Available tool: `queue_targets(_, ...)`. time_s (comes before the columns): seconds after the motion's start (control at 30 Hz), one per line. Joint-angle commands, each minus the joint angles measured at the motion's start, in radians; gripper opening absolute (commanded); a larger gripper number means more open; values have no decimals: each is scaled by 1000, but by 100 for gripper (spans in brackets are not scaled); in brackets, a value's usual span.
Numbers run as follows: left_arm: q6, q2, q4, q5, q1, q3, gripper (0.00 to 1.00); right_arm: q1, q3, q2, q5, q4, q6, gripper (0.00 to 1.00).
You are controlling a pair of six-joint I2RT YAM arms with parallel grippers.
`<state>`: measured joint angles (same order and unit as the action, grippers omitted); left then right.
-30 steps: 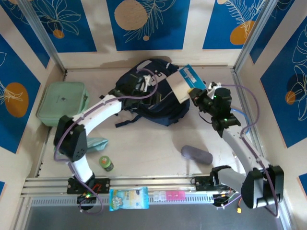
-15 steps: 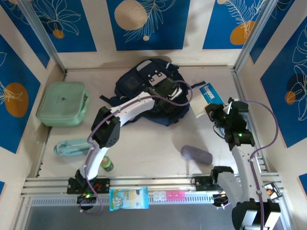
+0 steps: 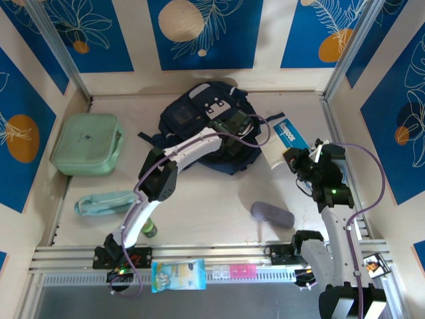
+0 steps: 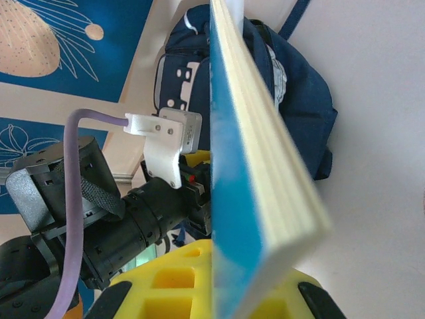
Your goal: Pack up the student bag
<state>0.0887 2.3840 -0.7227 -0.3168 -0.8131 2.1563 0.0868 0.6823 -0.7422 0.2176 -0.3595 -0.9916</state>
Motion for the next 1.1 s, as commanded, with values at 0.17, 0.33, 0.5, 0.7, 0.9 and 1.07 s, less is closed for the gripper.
queue_targets(0.17,-10,-47,-47,-31,7,19,0,9,-8,51,-40,-51,27,0)
queue_targets(0.33,-44,-166,-30,-12,8,6,0,20,0,74,-71,-97,60,0)
queue_targets(0.5,-64,-317,68,-14,7,-97,0,24,-2,98,-64,-98,78,0)
queue_targets(0.7,-74,-464,213,-22,7,-217,0,10,-32,42,139,44,73,0)
queue_targets(0.9,-91,-522,278,-2,8,-243,0,-107,-76,-36,166,190,-1,0)
queue_targets(1.07,-115,-537,281,15,8,-245,0,-247,-86,-144,95,319,-57,0)
